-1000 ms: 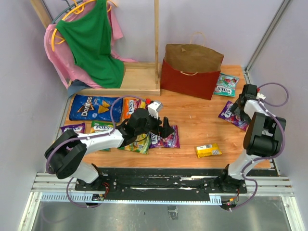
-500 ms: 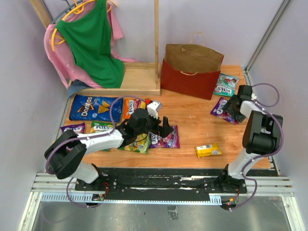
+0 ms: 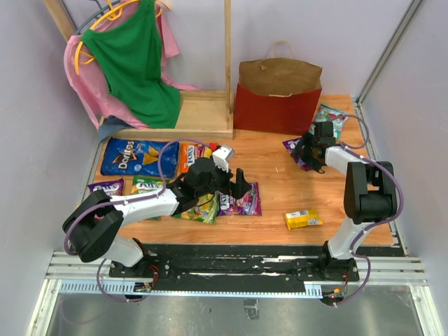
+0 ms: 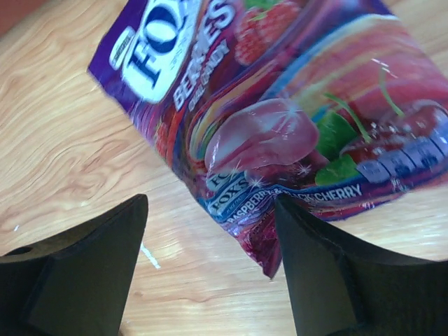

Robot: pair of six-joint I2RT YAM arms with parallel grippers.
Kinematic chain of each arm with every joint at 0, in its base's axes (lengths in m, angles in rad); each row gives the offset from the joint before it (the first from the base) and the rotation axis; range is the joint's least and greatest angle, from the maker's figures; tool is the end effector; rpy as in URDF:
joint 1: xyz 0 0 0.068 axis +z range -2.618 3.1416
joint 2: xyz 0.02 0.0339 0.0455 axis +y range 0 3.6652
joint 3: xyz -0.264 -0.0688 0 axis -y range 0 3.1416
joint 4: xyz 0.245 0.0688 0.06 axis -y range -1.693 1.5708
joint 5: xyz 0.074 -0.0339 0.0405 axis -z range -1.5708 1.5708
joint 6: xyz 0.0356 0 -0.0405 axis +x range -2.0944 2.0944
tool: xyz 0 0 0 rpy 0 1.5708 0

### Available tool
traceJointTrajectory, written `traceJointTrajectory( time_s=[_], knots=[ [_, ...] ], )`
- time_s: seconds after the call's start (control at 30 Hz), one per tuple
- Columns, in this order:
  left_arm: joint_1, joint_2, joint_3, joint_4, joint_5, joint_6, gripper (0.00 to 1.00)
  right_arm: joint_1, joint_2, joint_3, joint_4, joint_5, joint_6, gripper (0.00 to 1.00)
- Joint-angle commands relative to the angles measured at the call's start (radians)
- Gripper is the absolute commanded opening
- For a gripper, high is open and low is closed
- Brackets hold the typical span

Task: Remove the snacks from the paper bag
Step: Move the snack to the center of the board.

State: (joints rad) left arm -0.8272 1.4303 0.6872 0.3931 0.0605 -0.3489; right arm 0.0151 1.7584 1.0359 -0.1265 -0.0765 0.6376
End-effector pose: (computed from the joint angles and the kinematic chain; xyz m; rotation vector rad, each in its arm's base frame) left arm 0.2062 -0.2274 0.2158 0.5183 1.9460 -0.8320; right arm 0.3650 0.0082 0.1737 0.7178 2.3468 0.3859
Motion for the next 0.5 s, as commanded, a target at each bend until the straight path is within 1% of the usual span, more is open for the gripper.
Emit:
traceJointTrajectory(
  time_s=[0.0,0.13,0.27,0.4,0.47],
  knots=[
    [-0.006,-0.034,-0.019,0.003,-0.027,0.016,1.0,0.094,0.048,-0.098,-0.056,-0.056,0.107,0.75],
    [-0.006,-0.039,-0.021,0.003,-0.033,0.016,1.0,0.155,0.012,-0.176,-0.022,-0.062,0.162,0.75],
    [-0.006,-0.041,-0.023,0.005,-0.03,0.014,1.0,0.244,-0.003,-0.197,-0.016,-0.066,0.198,0.75],
    [-0.006,-0.044,-0.022,0.004,-0.032,0.014,1.0,0.398,0.006,-0.141,-0.048,-0.046,0.214,0.75],
    [-0.006,-0.048,-0.024,0.002,-0.034,0.015,1.0,0.439,0.012,-0.101,-0.06,-0.062,0.209,0.75]
  ],
)
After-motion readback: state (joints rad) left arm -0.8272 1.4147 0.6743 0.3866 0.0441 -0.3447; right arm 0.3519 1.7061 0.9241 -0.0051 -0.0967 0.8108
